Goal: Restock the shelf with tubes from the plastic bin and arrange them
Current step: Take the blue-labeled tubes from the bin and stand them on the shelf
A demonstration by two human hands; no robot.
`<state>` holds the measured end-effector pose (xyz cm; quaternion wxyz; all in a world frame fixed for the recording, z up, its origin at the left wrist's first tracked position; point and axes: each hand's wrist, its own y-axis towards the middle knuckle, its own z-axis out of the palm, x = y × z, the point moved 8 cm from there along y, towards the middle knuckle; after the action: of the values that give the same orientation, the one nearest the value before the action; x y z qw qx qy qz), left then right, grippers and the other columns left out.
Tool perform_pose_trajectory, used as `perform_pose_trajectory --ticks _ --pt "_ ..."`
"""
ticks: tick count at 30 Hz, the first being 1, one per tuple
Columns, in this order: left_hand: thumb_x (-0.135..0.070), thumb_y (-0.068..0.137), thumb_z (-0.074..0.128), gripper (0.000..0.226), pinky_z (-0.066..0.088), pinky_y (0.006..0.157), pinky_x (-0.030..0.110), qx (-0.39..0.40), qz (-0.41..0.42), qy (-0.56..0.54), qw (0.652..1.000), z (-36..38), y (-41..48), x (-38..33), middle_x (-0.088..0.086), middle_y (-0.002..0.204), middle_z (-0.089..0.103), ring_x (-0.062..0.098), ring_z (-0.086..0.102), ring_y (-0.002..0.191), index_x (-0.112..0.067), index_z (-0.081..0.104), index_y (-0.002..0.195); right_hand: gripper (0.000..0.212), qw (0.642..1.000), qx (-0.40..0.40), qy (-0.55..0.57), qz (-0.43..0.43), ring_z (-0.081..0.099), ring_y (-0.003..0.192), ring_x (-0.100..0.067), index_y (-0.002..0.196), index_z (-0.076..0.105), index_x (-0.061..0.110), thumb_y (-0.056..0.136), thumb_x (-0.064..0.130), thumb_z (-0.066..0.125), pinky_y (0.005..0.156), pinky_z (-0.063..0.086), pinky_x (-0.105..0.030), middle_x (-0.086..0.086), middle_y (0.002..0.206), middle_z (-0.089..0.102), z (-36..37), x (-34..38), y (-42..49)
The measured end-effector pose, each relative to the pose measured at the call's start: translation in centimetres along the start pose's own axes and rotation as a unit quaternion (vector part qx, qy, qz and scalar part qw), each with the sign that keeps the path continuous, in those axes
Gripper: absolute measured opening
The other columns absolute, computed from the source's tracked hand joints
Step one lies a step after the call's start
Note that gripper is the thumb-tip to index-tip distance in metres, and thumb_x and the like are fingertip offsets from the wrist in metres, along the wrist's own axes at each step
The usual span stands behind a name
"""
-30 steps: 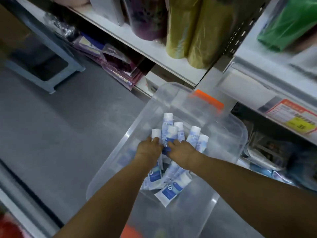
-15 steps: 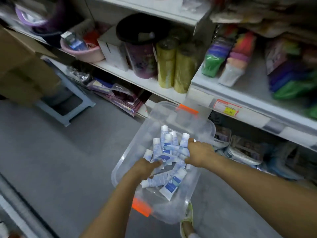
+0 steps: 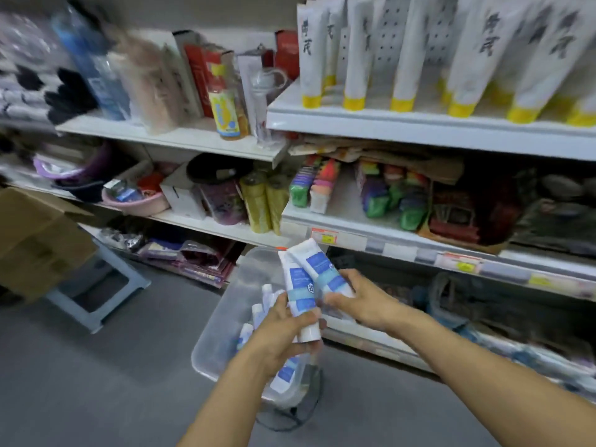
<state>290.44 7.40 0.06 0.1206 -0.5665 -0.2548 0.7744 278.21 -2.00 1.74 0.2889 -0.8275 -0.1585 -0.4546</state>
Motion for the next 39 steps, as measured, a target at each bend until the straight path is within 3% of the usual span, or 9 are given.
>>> perform_pose_trajectory --ticks 2,6,11,17,20,22,27,34,39 --pt "-0.008 0.087 0.067 0.043 0.058 0.072 0.043 0.021 0.033 0.012 0.999 2.7 -0.7 -1.5 0.004 0.115 0.068 0.026 0.068 0.1 -0.016 0.051 0.127 0.027 1.0 -0.017 0.013 -0.01 0.053 0.065 -0.001 0.099 0.057 0.017 0.083 0.034 0.07 0.06 0.044 -0.02 0.005 0.085 0.06 -2.8 1.1 -2.0" --pt "-0.006 0.088 0.065 0.044 0.057 0.079 0.048 0.043 0.093 0.046 0.994 8.2 -2.0 -4.5 0.002 0.109 0.07 0.02 0.067 0.095 -0.022 0.053 0.126 0.044 0.997 -0.058 0.033 -0.05 0.054 0.072 -0.004 0.112 0.051 0.01 0.079 0.026 0.076 0.061 0.047 -0.019 0.002 0.093 0.06 -8.8 2.9 -5.9" --pt "-0.003 0.088 0.063 0.042 0.055 0.081 0.048 0.06 0.167 0.056 0.983 17.6 -3.7 -7.5 -0.002 0.107 0.072 0.019 0.066 0.099 -0.026 0.055 0.123 0.034 0.99 -0.085 0.039 -0.105 0.054 0.067 -0.007 0.102 0.05 0.017 0.081 0.024 0.076 0.059 0.045 -0.026 0.003 0.087 0.06 -16.7 3.2 -11.3" --pt "-0.001 0.088 0.061 0.039 0.055 0.074 0.042 0.088 0.23 0.048 0.968 32.8 -4.3 -9.8 0.009 0.108 0.07 0.024 0.067 0.092 -0.018 0.052 0.123 0.05 0.985 -0.122 0.054 -0.11 0.058 0.094 -0.012 0.118 0.052 0.015 0.072 0.033 0.058 0.074 0.048 -0.03 -0.004 0.114 0.059 -29.3 0.7 -18.5" --pt "0.0 0.088 0.063 0.041 0.057 0.076 0.043 0.104 0.253 0.05 0.961 40.6 -4.3 -10.5 0.009 0.106 0.07 0.021 0.067 0.088 -0.018 0.052 0.123 0.045 0.98 -0.156 0.041 -0.119 0.059 0.108 -0.012 0.121 0.054 0.018 0.077 0.028 0.058 0.094 0.05 -0.037 -0.001 0.12 0.059 -36.2 -1.1 -21.8" --pt "-0.001 0.087 0.063 0.044 0.054 0.087 0.048 0.112 0.264 0.053 0.957 45.4 -4.2 -10.9 0.009 0.112 0.07 0.026 0.066 0.096 -0.019 0.052 0.125 0.04 0.976 -0.176 0.041 -0.121 0.06 0.109 -0.012 0.124 0.054 0.018 0.085 0.022 0.06 0.095 0.05 -0.035 0.001 0.12 0.062 -40.6 -2.4 -23.7" --pt "0.002 0.088 0.061 0.042 0.054 0.09 0.037 0.13 0.287 0.059 0.947 55.3 -4.0 -12.6 0.006 0.114 0.07 0.022 0.067 0.104 -0.016 0.051 0.125 0.036 0.97 -0.177 0.044 -0.16 0.065 0.102 -0.002 0.123 0.06 0.019 0.089 0.011 0.066 0.085 0.051 -0.017 0.008 0.116 0.069 -49.0 -4.9 -26.9" --pt "-0.011 0.088 0.067 0.036 0.057 0.076 0.049 0.121 0.266 0.109 0.95 61.8 -1.2 -15.2 0.009 0.107 0.064 0.022 0.066 0.087 -0.022 0.047 0.117 0.024 0.947 -0.282 0.048 -0.143 0.065 0.081 -0.005 0.106 0.063 0.022 0.084 0.015 0.072 0.062 0.049 -0.014 0.004 0.101 0.07 -59.2 -7.4 -26.8" --pt "-0.012 0.088 0.067 0.035 0.057 0.073 0.049 0.111 0.244 0.098 0.958 63.2 2.0 -17.2 0.005 0.098 0.062 0.023 0.066 0.084 -0.018 0.047 0.116 0.032 0.923 -0.368 0.032 -0.105 0.065 0.093 -0.021 0.108 0.061 0.016 0.08 0.011 0.076 0.081 0.052 -0.032 -0.004 0.101 0.068 -65.2 -8.3 -23.4"
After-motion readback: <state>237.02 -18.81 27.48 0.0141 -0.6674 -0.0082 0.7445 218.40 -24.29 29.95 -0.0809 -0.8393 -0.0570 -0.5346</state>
